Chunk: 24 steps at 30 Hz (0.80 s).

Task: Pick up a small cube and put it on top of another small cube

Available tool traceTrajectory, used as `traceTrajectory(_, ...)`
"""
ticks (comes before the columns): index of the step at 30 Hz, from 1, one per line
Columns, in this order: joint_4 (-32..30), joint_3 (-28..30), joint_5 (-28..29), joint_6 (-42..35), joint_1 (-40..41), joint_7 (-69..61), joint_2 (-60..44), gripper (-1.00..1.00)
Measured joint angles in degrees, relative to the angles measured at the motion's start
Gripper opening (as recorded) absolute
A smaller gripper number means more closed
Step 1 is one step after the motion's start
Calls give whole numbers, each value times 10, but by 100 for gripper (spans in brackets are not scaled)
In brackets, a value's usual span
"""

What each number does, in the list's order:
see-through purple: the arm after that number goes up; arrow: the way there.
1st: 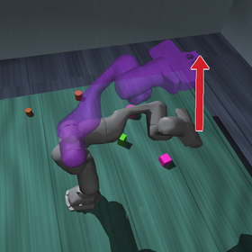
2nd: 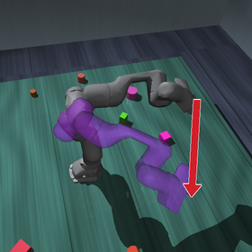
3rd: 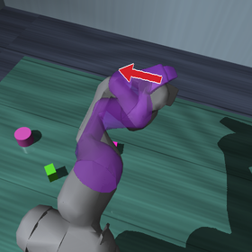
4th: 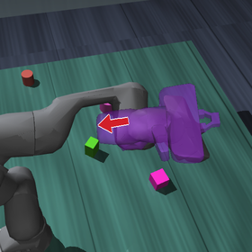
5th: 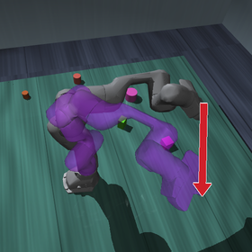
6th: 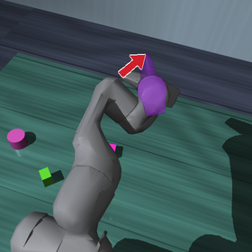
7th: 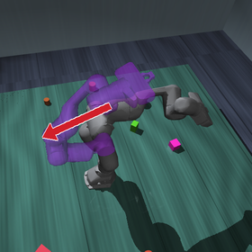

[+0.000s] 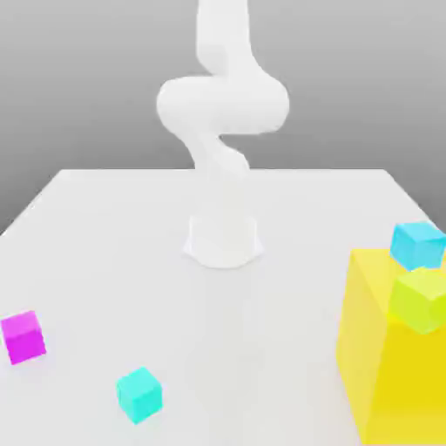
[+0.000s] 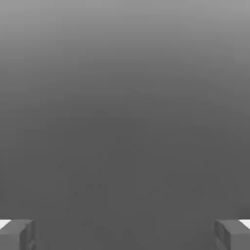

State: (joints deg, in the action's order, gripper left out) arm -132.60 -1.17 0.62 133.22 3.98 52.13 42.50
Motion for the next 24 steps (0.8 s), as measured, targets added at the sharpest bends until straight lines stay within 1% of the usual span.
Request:
traceTrajectory(2, -7, -10, 6, 12, 33, 53, -28, 0)
traceTrajectory(3, -7, -10, 6, 12, 33, 53, -28, 0)
traceTrajectory(6, -20, -25, 18, 34, 92, 153, -80, 0)
traceTrajectory(14, -46, -46, 48, 80, 203, 363, -189, 0)
traceTrajectory(19, -62, -49, 66, 108, 262, 493, -256, 0)
traceTrajectory(24, -78, -39, 81, 136, 309, 619, -323, 0)
